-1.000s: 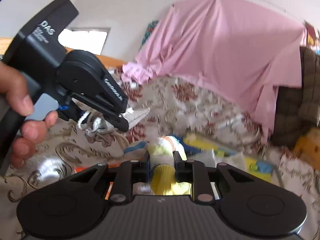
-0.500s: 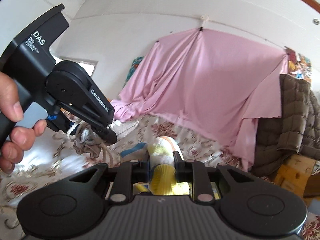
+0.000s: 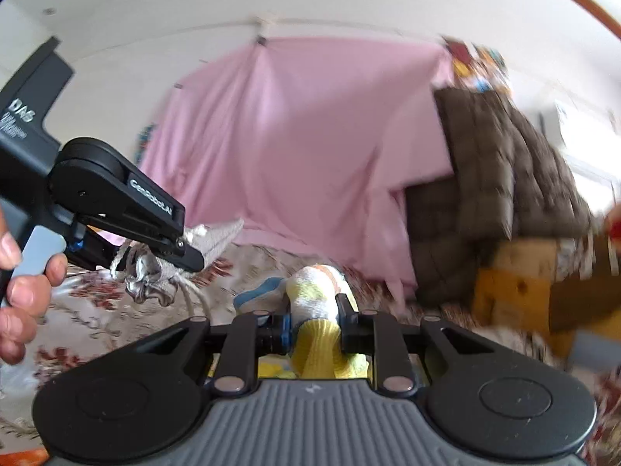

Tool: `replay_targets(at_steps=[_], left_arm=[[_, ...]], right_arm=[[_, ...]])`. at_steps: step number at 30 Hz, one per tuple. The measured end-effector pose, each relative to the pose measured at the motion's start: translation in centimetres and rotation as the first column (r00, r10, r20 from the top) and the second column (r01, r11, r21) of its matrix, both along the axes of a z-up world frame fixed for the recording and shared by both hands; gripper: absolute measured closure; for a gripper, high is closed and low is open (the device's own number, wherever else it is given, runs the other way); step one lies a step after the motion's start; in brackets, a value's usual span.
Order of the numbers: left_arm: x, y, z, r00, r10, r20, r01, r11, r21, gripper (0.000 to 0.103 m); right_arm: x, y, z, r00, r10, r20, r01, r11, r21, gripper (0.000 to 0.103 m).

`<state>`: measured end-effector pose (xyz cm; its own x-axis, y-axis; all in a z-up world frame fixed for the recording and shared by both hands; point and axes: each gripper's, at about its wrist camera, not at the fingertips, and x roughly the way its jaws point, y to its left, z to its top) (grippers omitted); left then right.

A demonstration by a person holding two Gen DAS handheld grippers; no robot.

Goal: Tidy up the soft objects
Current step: 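Carry the pouch and sock over the frog-painted tray with both tools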

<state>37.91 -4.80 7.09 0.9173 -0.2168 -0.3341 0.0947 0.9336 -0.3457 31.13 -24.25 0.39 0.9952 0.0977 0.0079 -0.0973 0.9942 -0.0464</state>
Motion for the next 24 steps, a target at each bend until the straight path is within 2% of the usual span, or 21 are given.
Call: replay_targets(at_steps=[6,11,19,24], left_arm=[[6.0,-5.0,-2.1,0.997,-0.083,-0.001,0.083,0.996,0.034,0.065],[9.4,-8.3,-4.7,0.99,-0.136,-0.04,0.138,0.988,0.064,0.065],[11.7,-9.7,-7.8,0.972,-0.162,-0.169,0.179,0.979,0.094,0.065],[12.0,-9.7,-8.9,0.962,-0.152,-0.229,0.186,0.974,0.133,0.065]], right_arm=[[4.3,-4.6,-2.0,0.988,-0.087,-0.131,0.104,0.987,0.125,0.079],[6.0,-7.4,-3.6,0.969,-0.078,-0.233,0.131,0.966,0.222,0.079],[6.6,-9.1,-5.0,0.946,-0.038,-0.322,0.141,0.943,0.303,0.079],[7.0,-9.4,-5.3,0.937,-0.028,-0.347,0.144,0.939,0.313,0.078]])
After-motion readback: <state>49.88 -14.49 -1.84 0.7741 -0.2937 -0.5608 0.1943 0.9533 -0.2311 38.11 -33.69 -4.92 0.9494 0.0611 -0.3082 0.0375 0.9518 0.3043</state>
